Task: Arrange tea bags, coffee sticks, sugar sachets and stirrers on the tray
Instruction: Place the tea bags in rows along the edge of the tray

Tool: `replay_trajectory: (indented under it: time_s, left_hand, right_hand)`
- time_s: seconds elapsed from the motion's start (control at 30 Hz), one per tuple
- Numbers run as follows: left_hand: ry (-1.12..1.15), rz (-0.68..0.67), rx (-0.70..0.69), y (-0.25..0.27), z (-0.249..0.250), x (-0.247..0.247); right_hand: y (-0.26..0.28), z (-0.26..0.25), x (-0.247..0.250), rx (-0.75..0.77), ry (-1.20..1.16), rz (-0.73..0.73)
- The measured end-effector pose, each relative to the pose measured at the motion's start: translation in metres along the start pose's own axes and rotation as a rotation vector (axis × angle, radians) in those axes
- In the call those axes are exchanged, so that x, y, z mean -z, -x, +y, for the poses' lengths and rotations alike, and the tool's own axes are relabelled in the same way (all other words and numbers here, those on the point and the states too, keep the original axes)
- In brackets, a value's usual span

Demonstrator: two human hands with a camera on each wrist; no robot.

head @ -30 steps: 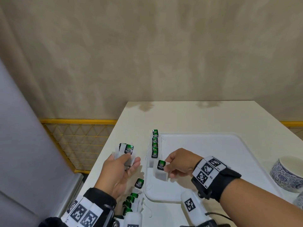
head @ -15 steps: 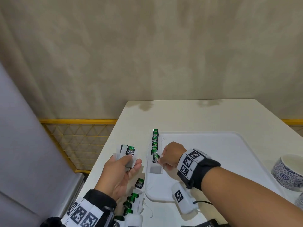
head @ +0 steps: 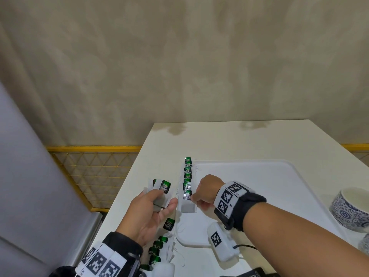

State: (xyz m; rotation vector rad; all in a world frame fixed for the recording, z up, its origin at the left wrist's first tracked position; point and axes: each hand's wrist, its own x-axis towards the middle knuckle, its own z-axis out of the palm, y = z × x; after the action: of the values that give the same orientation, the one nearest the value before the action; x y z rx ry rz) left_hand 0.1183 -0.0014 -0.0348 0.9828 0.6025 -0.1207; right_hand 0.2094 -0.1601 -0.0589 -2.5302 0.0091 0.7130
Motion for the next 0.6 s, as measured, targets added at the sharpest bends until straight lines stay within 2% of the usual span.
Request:
replay_trajectory:
  time_s: [0.1,0.3,0.4,0.43,0.53,0.6]
  left_hand:
    - [-0.005,-0.003,-0.002,0.001,0.0,0.0]
    - [-0.008,-0.029,-0.029,0.008,0.0,-0.003]
    - [-0.047,-0.068,-0.051,0.009,-0.001,-0.003]
    - [-0.06,-0.087,-0.062,0.008,-0.001,-0.002]
    - [-0.124,-0.157,-0.09,0.006,-0.003,-0.002]
    - [-0.185,-0.213,-0.106,0.008,-0.006,-0.005]
  right_hand:
    - [0.004,0.002,0.001,-0.036,-0.087,-0.01]
    - [0.012,0.001,0.0,-0.003,-0.135,-0.074]
    - [0.021,0.003,0.005,0.079,-0.079,0.03]
    - [0.026,0.002,0.008,0.132,-0.117,0.043]
    - [0.052,-0.003,0.014,0.206,-0.522,-0.149]
    - [0.062,-0.003,0.013,0.24,-0.665,-0.196]
